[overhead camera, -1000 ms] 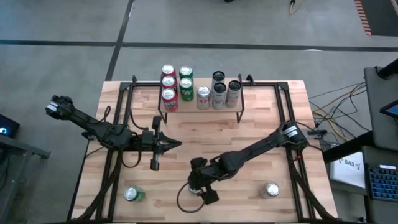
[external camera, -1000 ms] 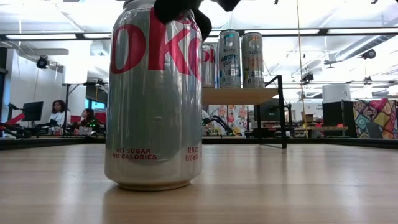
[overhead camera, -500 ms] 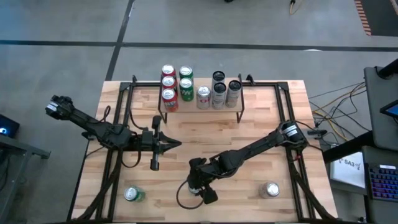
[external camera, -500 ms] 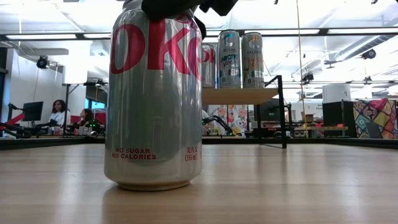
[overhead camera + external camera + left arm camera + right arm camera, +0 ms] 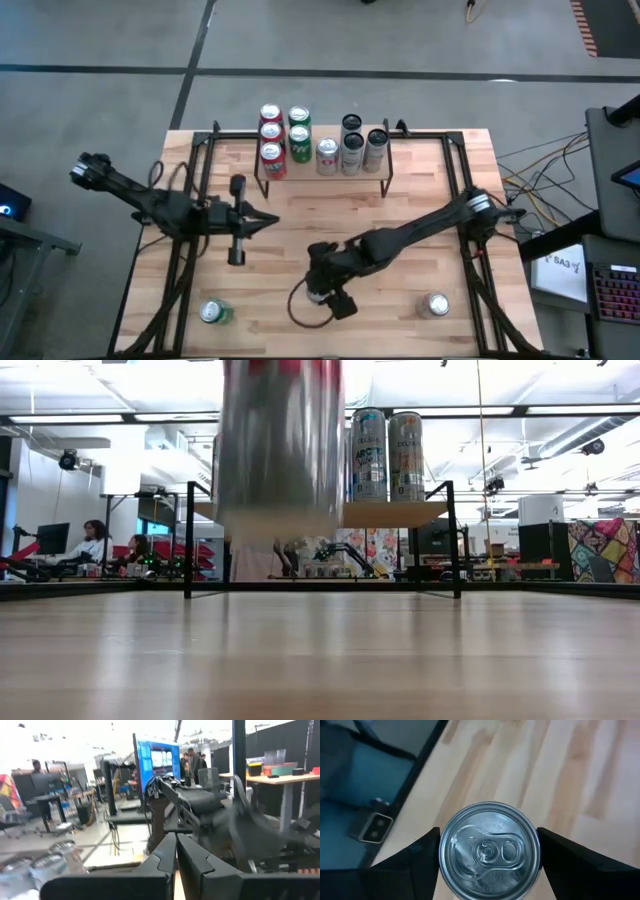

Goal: Place canned beverage on shelf
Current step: Put the left silver soda can on the shelf aligned with the other silver soda can

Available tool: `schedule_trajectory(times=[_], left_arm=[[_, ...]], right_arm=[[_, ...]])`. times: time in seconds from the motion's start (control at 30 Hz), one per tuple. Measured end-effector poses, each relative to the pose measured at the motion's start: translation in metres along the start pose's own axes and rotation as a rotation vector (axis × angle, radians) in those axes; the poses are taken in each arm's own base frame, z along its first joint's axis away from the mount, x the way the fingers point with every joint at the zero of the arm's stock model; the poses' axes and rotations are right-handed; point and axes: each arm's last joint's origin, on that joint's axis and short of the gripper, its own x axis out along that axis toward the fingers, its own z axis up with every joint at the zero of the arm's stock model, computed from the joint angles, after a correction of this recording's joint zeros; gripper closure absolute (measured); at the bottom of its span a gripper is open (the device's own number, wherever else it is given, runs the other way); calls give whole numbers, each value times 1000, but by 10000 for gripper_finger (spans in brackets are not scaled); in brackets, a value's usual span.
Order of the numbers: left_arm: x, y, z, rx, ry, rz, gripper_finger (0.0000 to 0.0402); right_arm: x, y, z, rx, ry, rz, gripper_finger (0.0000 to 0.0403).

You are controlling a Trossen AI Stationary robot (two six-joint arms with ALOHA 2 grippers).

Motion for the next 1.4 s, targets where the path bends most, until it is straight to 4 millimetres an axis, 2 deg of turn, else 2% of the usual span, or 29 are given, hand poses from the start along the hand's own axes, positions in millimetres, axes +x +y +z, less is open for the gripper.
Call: schedule_trajectory(times=[0.17, 0.4, 0.5, 0.57, 0.8, 1.03, 1.23, 1.4], left_arm=[[-12, 8, 11, 59, -38, 8, 402], [-17, 11, 12, 130, -25, 14, 402], [-17, 12, 11, 150, -10, 55, 402], [-17, 13, 10, 172, 7, 80, 402], [-19, 17, 10, 256, 45, 177, 402], [-22, 24, 11, 323, 66, 234, 402], [-22, 28, 10, 354, 99, 295, 402], [-22, 35, 8, 357, 140, 406, 402]], right_arm=[[-57, -6, 20, 13, -42, -32, 129], [-149, -31, 53, 1, -169, -207, 129], [-176, -47, 60, -12, -206, -274, 129], [-186, -60, 62, -29, -239, -311, 129], [-231, -114, 50, -2, -294, -537, 129], [-263, -174, 34, 84, -330, -781, 129], [-301, -229, 3, 283, -349, -987, 129], [-323, -260, -30, 433, -318, -1012, 129]])
